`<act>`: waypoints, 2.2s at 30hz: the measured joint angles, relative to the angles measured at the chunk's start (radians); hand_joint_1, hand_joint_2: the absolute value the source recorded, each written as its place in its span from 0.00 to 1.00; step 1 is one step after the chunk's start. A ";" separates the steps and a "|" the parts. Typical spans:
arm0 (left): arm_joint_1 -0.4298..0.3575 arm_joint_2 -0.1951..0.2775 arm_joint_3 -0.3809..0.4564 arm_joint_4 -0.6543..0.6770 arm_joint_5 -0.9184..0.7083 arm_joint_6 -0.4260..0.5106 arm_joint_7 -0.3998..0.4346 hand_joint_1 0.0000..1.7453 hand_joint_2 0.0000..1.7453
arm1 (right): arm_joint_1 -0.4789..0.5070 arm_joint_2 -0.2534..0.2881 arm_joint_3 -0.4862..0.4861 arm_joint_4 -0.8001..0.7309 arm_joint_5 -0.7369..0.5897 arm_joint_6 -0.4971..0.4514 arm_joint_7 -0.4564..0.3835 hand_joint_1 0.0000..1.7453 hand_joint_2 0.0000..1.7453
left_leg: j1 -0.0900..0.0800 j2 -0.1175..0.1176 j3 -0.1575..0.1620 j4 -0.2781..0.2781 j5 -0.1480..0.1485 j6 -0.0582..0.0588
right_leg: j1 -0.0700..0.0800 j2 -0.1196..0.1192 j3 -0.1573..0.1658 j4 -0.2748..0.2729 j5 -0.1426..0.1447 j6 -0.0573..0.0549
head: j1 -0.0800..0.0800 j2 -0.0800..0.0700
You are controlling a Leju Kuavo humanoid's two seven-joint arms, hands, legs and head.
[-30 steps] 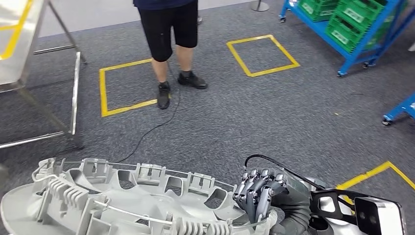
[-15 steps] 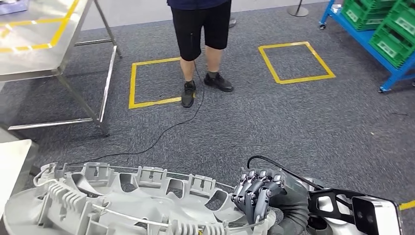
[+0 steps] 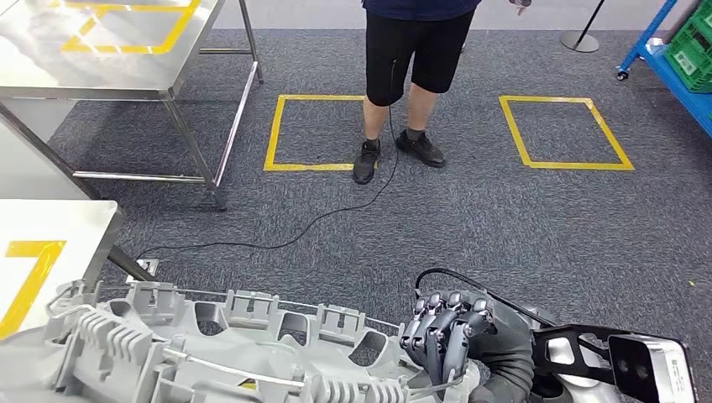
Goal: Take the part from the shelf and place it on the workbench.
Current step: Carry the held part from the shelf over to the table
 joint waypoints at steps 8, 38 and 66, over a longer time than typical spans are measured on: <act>0.003 -0.001 0.000 0.000 -0.004 -0.001 -0.002 0.00 1.00 | 0.003 -0.005 0.003 0.003 0.004 0.002 -0.005 0.97 1.00 | -0.001 -0.049 0.000 0.015 -0.014 -0.026 | -0.012 0.006 0.086 -0.234 0.127 0.026 | 0.001 0.000; 0.003 -0.001 0.000 -0.002 -0.009 0.007 -0.001 0.00 1.00 | -0.002 -0.010 0.037 0.008 0.059 -0.017 -0.012 0.97 1.00 | 0.008 -0.139 -0.001 0.017 -0.014 -0.027 | -0.023 0.069 0.079 -0.220 0.120 0.038 | 0.008 0.000; 0.014 0.003 0.000 -0.021 0.068 0.001 0.058 0.00 1.00 | -0.038 -0.032 0.076 0.045 0.088 -0.027 -0.035 0.97 1.00 | 0.009 -0.112 0.002 0.009 -0.001 -0.010 | -0.019 0.027 0.042 -0.121 0.080 0.045 | 0.007 0.000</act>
